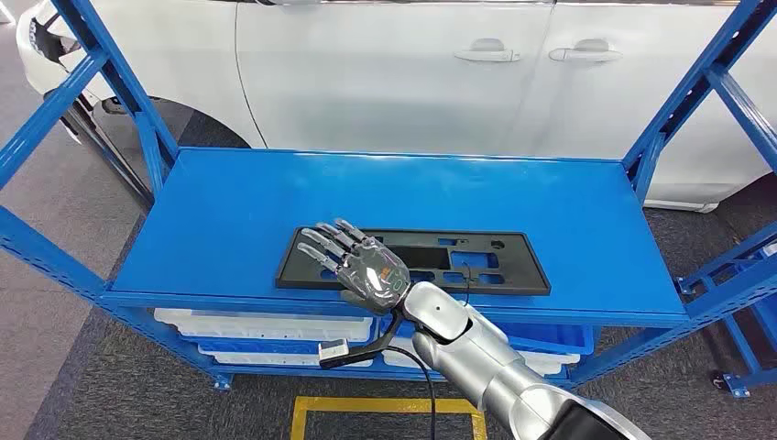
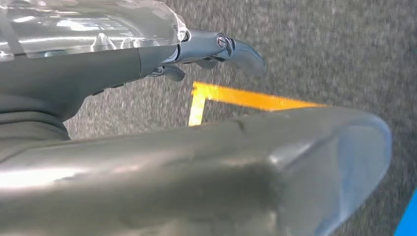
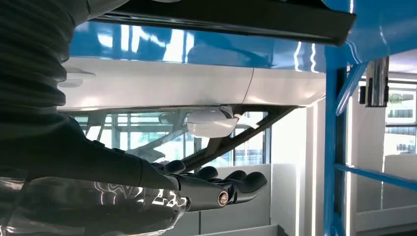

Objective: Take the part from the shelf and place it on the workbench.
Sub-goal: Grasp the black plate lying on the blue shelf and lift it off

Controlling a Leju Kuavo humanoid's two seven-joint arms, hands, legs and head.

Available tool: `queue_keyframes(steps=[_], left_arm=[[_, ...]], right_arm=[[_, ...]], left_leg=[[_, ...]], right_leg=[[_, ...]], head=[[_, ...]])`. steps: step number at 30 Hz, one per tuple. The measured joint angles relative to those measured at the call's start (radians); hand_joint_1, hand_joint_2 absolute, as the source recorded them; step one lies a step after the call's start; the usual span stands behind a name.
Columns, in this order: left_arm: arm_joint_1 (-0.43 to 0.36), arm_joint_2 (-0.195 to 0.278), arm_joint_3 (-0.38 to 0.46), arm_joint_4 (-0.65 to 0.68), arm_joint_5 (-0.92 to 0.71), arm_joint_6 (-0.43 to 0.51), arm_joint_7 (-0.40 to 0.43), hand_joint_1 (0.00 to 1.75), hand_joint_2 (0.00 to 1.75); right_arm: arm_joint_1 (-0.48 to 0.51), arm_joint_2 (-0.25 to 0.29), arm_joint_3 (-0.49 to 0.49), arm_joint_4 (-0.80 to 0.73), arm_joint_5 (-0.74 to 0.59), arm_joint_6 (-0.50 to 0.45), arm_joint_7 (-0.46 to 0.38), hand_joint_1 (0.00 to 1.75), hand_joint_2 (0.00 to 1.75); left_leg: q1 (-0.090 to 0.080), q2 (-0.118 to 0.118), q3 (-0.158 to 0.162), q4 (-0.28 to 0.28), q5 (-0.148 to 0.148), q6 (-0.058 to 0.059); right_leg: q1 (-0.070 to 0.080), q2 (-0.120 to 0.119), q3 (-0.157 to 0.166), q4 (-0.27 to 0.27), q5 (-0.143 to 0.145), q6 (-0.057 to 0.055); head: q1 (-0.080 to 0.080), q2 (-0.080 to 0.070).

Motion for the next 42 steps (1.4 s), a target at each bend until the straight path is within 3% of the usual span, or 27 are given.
queue_keyframes(steps=[2, 5, 6, 7, 8, 10, 12, 15, 17, 20, 21, 22, 23, 25, 27, 29, 32, 33, 35, 37, 38, 39, 40, 42], left_arm=[[0.000, 0.000, 0.000, 0.000, 0.000, 0.000, 0.000, 0.00, 0.00], [0.001, -0.001, 0.000, 0.000, 0.000, -0.001, 0.000, 0.00, 0.00], [0.002, -0.001, 0.000, 0.000, 0.000, -0.001, 0.000, 0.00, 0.00], [0.003, -0.001, 0.000, 0.000, 0.000, -0.001, 0.000, 0.00, 0.00], [0.003, -0.001, 0.000, 0.000, 0.000, -0.002, 0.000, 0.00, 0.00], [0.003, -0.001, 0.000, 0.000, 0.001, -0.002, -0.001, 0.00, 0.00], [0.001, 0.000, 0.001, 0.000, 0.003, -0.003, -0.003, 0.00, 0.00], [0.003, 0.000, 0.001, 0.000, 0.003, -0.006, -0.006, 0.00, 0.00], [0.003, 0.000, 0.001, 0.000, 0.003, -0.007, -0.009, 0.00, 0.00], [0.001, 0.001, 0.002, 0.000, 0.002, -0.009, -0.013, 0.00, 0.00], [0.001, 0.001, 0.002, 0.000, 0.002, -0.009, -0.014, 0.00, 0.00], [0.002, 0.001, 0.002, 0.000, 0.002, -0.009, -0.014, 0.00, 0.00], [0.002, 0.001, 0.002, 0.000, 0.002, -0.009, -0.014, 0.00, 0.00], [0.001, 0.001, 0.002, 0.000, 0.002, -0.009, -0.015, 0.00, 0.00], [0.000, 0.000, 0.002, 0.000, 0.002, -0.009, -0.015, 0.00, 0.00], [0.000, 0.000, 0.002, 0.000, 0.001, -0.009, -0.015, 0.00, 0.00], [-0.001, 0.001, 0.002, 0.000, -0.001, -0.009, -0.013, 0.00, 0.00], [-0.001, 0.001, 0.002, 0.000, -0.001, -0.009, -0.012, 0.00, 0.00], [0.001, 0.001, 0.004, 0.000, -0.002, -0.009, -0.012, 0.00, 0.00], [0.004, 0.001, 0.007, 0.000, -0.002, -0.009, -0.014, 0.00, 0.00], [0.005, 0.001, 0.008, 0.000, -0.002, -0.009, -0.016, 0.00, 0.00], [0.006, 0.002, 0.010, 0.000, -0.002, -0.009, -0.017, 0.00, 0.00], [0.005, 0.002, 0.013, 0.000, -0.002, -0.009, -0.018, 0.00, 0.00], [0.004, 0.002, 0.021, 0.000, -0.001, -0.008, -0.019, 0.00, 0.00]], right_arm=[[-0.009, 0.006, 0.004, 0.012, 0.005, 0.005, 0.001, 0.00, 1.75], [-0.025, 0.018, 0.016, 0.045, 0.016, 0.013, 0.004, 0.00, 1.75], [-0.025, 0.019, 0.019, 0.054, 0.018, 0.016, 0.005, 0.00, 1.75], [-0.026, 0.020, 0.022, 0.061, 0.020, 0.022, 0.005, 0.00, 1.75], [-0.027, 0.020, 0.024, 0.068, 0.021, 0.029, 0.006, 0.00, 1.75], [-0.034, 0.021, 0.026, 0.076, 0.022, 0.042, 0.007, 0.00, 1.75], [-0.041, 0.021, 0.027, 0.083, 0.022, 0.048, 0.009, 0.00, 1.75], [-0.046, 0.019, 0.028, 0.096, 0.022, 0.049, 0.016, 0.00, 1.75], [-0.052, 0.016, 0.028, 0.106, 0.022, 0.052, 0.020, 0.00, 1.75], [-0.060, 0.008, 0.028, 0.124, 0.021, 0.061, 0.025, 0.00, 1.75], [-0.061, 0.006, 0.028, 0.130, 0.021, 0.062, 0.026, 0.00, 1.75], [-0.061, 0.003, 0.028, 0.135, 0.021, 0.063, 0.027, 0.00, 1.75], [-0.061, 0.001, 0.028, 0.139, 0.021, 0.062, 0.027, 0.00, 1.75], [-0.066, 0.000, 0.028, 0.144, 0.021, 0.062, 0.028, 0.00, 1.75], [-0.072, -0.001, 0.028, 0.148, 0.020, 0.064, 0.029, 0.00, 1.75], [-0.074, -0.002, 0.028, 0.152, 0.019, 0.071, 0.032, 0.00, 1.75], [-0.074, -0.005, 0.028, 0.158, 0.021, 0.078, 0.045, 0.00, 1.75], [-0.074, -0.006, 0.028, 0.160, 0.023, 0.078, 0.052, 0.00, 1.75], [-0.071, -0.009, 0.027, 0.166, 0.029, 0.077, 0.068, 0.00, 1.75], [-0.065, -0.013, 0.023, 0.174, 0.039, 0.074, 0.089, 0.00, 1.75], [-0.064, -0.015, 0.018, 0.177, 0.044, 0.071, 0.101, 0.00, 1.75], [-0.064, -0.017, 0.010, 0.181, 0.049, 0.069, 0.113, 0.00, 1.75], [-0.066, -0.020, 0.001, 0.185, 0.053, 0.068, 0.126, 0.00, 1.75], [-0.071, -0.027, -0.021, 0.194, 0.060, 0.065, 0.158, 0.00, 1.75]], left_leg=[[0.001, 0.000, -0.017, 0.039, -0.026, -0.002], [0.003, 0.000, -0.106, 0.229, -0.117, -0.011], [0.004, 0.000, -0.131, 0.277, -0.130, -0.014], [0.004, 0.000, -0.139, 0.289, -0.122, -0.016], [0.006, 0.001, -0.126, 0.257, -0.095, -0.017], [0.009, 0.002, -0.062, 0.121, -0.026, -0.015], [0.008, 0.001, -0.020, 0.028, 0.003, -0.007], [0.007, -0.001, -0.017, 0.015, 0.003, 0.012], [0.009, 0.000, -0.016, 0.011, 0.007, 0.025], [0.009, 0.001, -0.017, 0.010, 0.008, 0.033], [0.008, 0.001, -0.017, 0.010, 0.008, 0.034], [0.008, 0.000, -0.017, 0.011, 0.007, 0.034], [0.008, 0.000, -0.016, 0.011, 0.007, 0.034], [0.008, -0.001, -0.012, 0.011, 0.005, 0.031], [0.004, -0.001, -0.012, 0.012, 0.003, 0.025], [0.003, -0.001, -0.012, 0.010, 0.003, 0.014], [0.004, 0.000, -0.017, 0.025, -0.012, -0.002], [0.004, 0.000, -0.032, 0.062, -0.035, -0.006], [0.006, 0.001, -0.091, 0.193, -0.100, -0.013], [0.007, 0.001, -0.140, 0.292, -0.129, -0.018], [0.008, 0.001, -0.138, 0.287, -0.114, -0.019], [0.008, 0.001, -0.116, 0.240, -0.082, -0.019], [0.009, 0.002, -0.082, 0.168, -0.045, -0.018], [0.008, 0.002, -0.024, 0.048, -0.003, -0.009]], right_leg=[[-0.002, -0.001, 0.002, -0.004, 0.002, -0.006], [-0.001, -0.002, 0.005, -0.006, 0.002, -0.014], [-0.001, -0.002, 0.005, -0.005, 0.001, -0.014], [-0.001, -0.002, 0.005, -0.004, 0.000, -0.014], [-0.001, -0.002, 0.005, -0.001, -0.002, -0.012], [-0.001, 0.000, 0.005, 0.008, -0.009, -0.006], [0.003, 0.002, 0.000, 0.018, -0.015, 0.003], [0.005, 0.003, -0.003, 0.021, -0.017, 0.018], [0.001, 0.003, -0.018, 0.056, -0.043, 0.029], [-0.003, 0.002, -0.106, 0.244, -0.134, 0.041], [-0.004, 0.002, -0.135, 0.300, -0.151, 0.042], [-0.004, 0.002, -0.147, 0.321, -0.147, 0.042], [-0.004, 0.002, -0.140, 0.300, -0.125, 0.041], [-0.003, 0.002, -0.077, 0.160, -0.050, 0.031], [0.002, 0.001, -0.024, 0.044, -0.008, 0.021], [0.008, 0.001, -0.016, 0.021, -0.006, 0.015], [0.000, 0.000, -0.008, 0.005, 0.003, -0.001], [-0.003, -0.001, -0.005, 0.000, 0.005, -0.006], [-0.002, -0.002, -0.003, -0.002, 0.006, -0.011], [-0.001, -0.001, -0.003, 0.000, 0.005, -0.011], [-0.001, -0.001, -0.003, 0.001, 0.004, -0.010], [-0.002, 0.000, -0.002, 0.003, 0.002, -0.009], [-0.002, 0.000, -0.001, 0.007, -0.001, -0.006], [0.002, 0.001, -0.004, 0.016, -0.006, 0.004]], head=[[0.000, 0.000], [0.000, 0.000], [0.000, 0.000], [0.000, 0.000], [0.000, 0.000], [0.000, 0.000], [0.000, 0.000], [0.000, 0.000], [0.000, 0.000], [0.000, 0.000], [0.000, 0.000], [0.000, 0.000], [0.000, 0.000], [0.000, 0.000], [0.000, 0.000], [0.000, 0.000], [0.000, 0.000], [0.000, 0.000], [0.000, 0.000], [0.000, 0.000], [0.000, 0.000], [0.000, 0.000], [0.000, 0.000], [0.000, 0.000]])
